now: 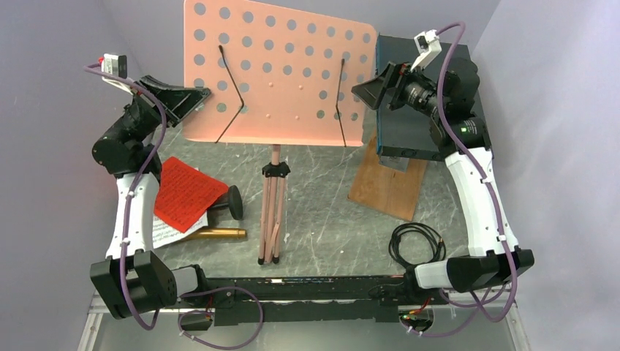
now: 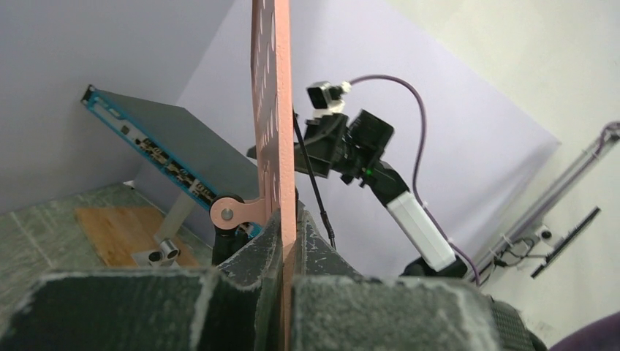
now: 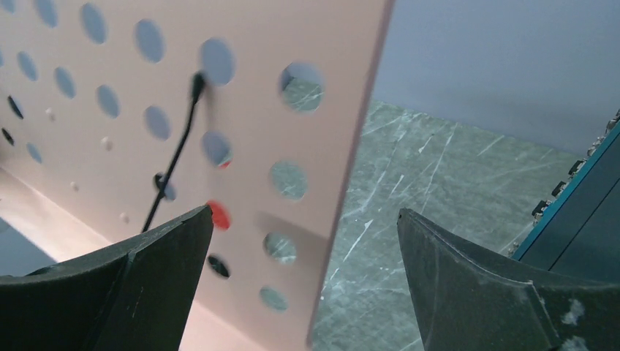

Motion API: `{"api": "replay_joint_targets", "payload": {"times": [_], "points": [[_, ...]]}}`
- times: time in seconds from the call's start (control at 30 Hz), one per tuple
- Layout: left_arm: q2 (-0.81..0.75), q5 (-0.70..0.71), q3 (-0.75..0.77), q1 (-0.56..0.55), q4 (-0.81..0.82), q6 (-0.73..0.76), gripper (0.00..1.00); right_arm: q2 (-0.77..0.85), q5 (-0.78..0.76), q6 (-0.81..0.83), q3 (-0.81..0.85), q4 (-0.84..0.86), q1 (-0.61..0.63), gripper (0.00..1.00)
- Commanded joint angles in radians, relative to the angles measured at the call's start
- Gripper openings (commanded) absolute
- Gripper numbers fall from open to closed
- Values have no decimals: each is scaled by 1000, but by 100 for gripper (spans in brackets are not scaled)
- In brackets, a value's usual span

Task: Set up the instrument practice props

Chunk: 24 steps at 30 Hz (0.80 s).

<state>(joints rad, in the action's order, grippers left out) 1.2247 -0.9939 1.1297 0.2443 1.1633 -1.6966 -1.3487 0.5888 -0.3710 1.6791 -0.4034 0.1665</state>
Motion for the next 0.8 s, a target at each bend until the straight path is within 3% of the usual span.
{"api": "replay_joint_targets", "payload": {"times": [0.0, 0.13, 0.27, 0.43, 0.63, 0.7, 0.73, 0.77], "points": [[-57, 195, 92, -4, 241, -138, 0, 27, 113, -68, -17, 129, -36, 100], [-41, 222, 106, -4, 276, -171, 0, 66, 262, -143, -105, 264, -54, 99], [-35, 224, 121, -5, 271, -164, 0, 129, 413, -327, -228, 495, -55, 89], [-16, 238, 134, -24, 282, -160, 0, 193, 456, -549, -353, 806, -53, 80], [6, 229, 150, -54, 275, -148, 0, 176, 455, -720, -369, 1016, -51, 47], [8, 221, 148, -62, 261, -133, 0, 167, 448, -744, -368, 1052, -50, 25], [9, 214, 144, -67, 252, -124, 0, 164, 441, -759, -370, 1078, -50, 6], [11, 206, 141, -71, 244, -116, 0, 169, 430, -755, -371, 1084, -51, 0]]}}
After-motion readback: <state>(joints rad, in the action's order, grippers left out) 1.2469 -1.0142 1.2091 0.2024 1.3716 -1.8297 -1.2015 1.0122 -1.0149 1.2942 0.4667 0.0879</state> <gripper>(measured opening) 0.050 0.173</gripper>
